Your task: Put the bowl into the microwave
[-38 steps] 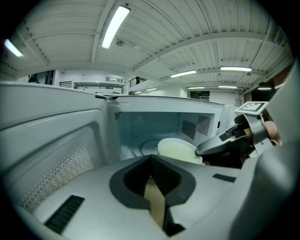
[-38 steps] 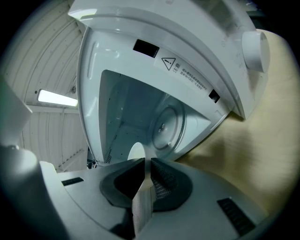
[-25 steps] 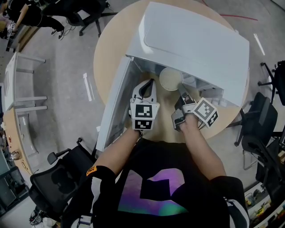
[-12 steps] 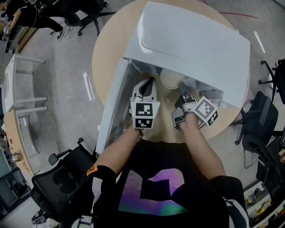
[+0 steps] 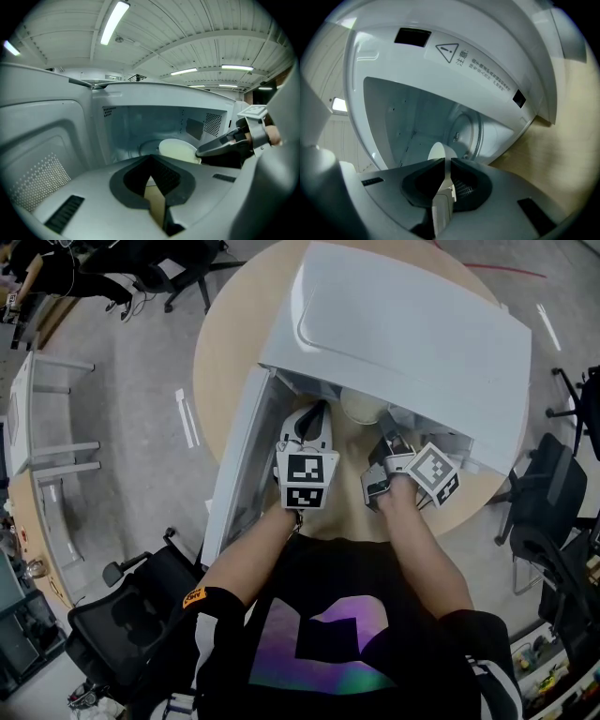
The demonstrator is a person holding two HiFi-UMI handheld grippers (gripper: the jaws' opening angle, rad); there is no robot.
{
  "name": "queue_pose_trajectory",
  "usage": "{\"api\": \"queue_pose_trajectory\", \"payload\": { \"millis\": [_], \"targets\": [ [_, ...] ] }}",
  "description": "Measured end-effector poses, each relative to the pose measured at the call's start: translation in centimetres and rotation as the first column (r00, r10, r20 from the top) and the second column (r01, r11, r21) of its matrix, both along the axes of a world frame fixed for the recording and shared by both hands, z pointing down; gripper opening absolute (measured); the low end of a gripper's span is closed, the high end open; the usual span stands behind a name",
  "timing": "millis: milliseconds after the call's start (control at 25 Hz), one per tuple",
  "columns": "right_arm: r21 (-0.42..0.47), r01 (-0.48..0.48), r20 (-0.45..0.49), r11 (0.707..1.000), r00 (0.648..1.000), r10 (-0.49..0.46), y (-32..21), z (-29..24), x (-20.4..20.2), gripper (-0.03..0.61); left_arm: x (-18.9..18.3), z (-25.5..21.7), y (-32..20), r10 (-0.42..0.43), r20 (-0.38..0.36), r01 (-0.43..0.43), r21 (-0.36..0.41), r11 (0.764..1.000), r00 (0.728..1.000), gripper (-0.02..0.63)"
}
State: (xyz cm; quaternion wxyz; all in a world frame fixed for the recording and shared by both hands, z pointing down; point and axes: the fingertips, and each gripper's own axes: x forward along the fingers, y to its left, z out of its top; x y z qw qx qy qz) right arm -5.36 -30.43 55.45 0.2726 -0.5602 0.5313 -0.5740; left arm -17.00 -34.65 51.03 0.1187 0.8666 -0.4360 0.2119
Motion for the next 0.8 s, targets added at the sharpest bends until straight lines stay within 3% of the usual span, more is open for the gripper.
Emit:
{"api": "queue_pose_trajectory", "payload": {
  "millis": [800],
  "targets": [
    [-0.003,-0.079,0.007,0.997,0.997,0.079,-1.8,1.4,1.2,0.051,0.6,1.3,-1.0,0.016,0.01,-0.016,-0.024,1.0,1.0,0.046]
  ]
}}
